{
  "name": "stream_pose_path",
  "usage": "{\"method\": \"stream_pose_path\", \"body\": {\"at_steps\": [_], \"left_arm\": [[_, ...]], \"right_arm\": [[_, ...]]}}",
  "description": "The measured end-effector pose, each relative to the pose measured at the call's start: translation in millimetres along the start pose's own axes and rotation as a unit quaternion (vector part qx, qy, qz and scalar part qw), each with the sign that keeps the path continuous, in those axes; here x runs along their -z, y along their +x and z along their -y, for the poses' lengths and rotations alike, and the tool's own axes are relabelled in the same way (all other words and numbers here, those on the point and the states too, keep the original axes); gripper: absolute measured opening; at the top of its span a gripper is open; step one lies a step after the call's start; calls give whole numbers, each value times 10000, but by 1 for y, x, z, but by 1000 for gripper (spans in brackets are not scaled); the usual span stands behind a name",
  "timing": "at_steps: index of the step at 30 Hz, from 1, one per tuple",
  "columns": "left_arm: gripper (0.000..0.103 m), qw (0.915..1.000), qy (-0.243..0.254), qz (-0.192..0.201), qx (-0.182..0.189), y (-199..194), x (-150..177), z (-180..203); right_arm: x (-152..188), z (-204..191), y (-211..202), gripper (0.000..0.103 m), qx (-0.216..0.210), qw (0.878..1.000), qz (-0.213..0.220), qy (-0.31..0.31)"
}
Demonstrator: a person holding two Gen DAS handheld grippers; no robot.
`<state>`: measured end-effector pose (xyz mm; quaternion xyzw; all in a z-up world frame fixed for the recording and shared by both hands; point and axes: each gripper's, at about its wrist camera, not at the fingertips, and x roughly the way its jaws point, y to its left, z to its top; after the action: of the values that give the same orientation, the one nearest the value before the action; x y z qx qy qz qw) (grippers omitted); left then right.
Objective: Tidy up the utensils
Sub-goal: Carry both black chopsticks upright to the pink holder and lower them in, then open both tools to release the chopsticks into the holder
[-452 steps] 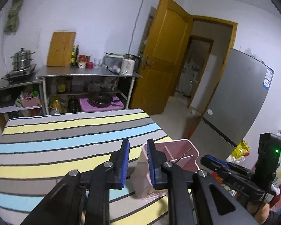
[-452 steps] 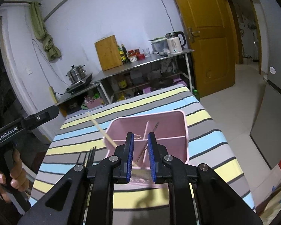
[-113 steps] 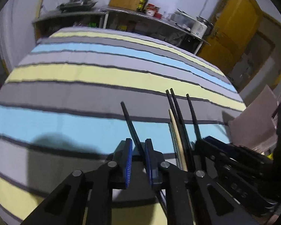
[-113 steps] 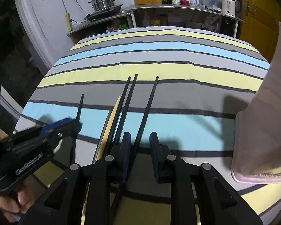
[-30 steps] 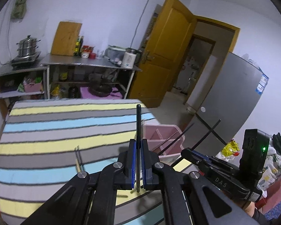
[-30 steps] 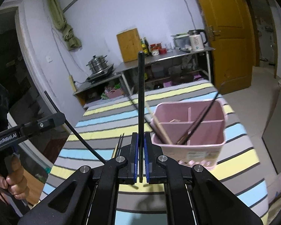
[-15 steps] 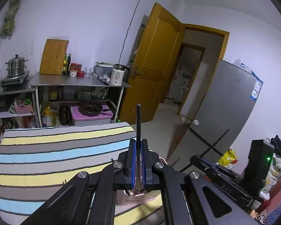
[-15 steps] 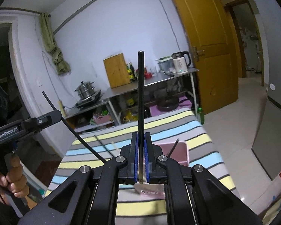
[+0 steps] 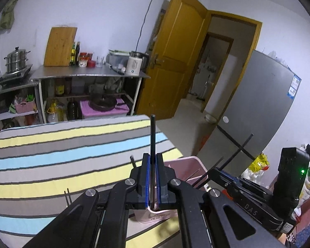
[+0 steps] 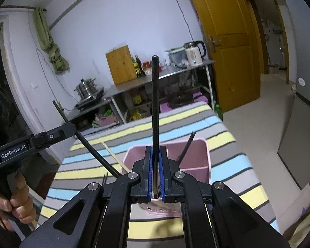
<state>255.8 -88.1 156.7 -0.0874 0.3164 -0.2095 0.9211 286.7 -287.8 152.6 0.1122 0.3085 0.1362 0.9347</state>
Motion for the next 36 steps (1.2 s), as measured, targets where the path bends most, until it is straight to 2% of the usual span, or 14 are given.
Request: {"method": "stream_pose_path", "body": {"at_steps": [14, 16, 19, 23, 27, 36], "left_arm": [[6, 9994, 95, -316, -34, 29, 19, -8], [7, 9992, 101, -378, -36, 33, 22, -7], [9, 9990, 64, -434, -4, 32, 25, -9], [19, 9994, 30, -340, 63, 21, 29, -9], [19, 9998, -5, -213, 12, 2, 40, -13], [19, 9995, -176, 57, -240, -48, 83, -36]], "right_arm": [[19, 8, 28, 6, 62, 9988, -481, 83], [20, 7, 27, 13, 97, 9989, -461, 62], [21, 7, 23, 17, 106, 9990, -422, 62], [23, 8, 15, 21, 129, 9992, -362, 98], [28, 7, 3, 25, 137, 9994, -304, 89], [46, -3, -18, 25, 45, 9997, -230, 19]]}}
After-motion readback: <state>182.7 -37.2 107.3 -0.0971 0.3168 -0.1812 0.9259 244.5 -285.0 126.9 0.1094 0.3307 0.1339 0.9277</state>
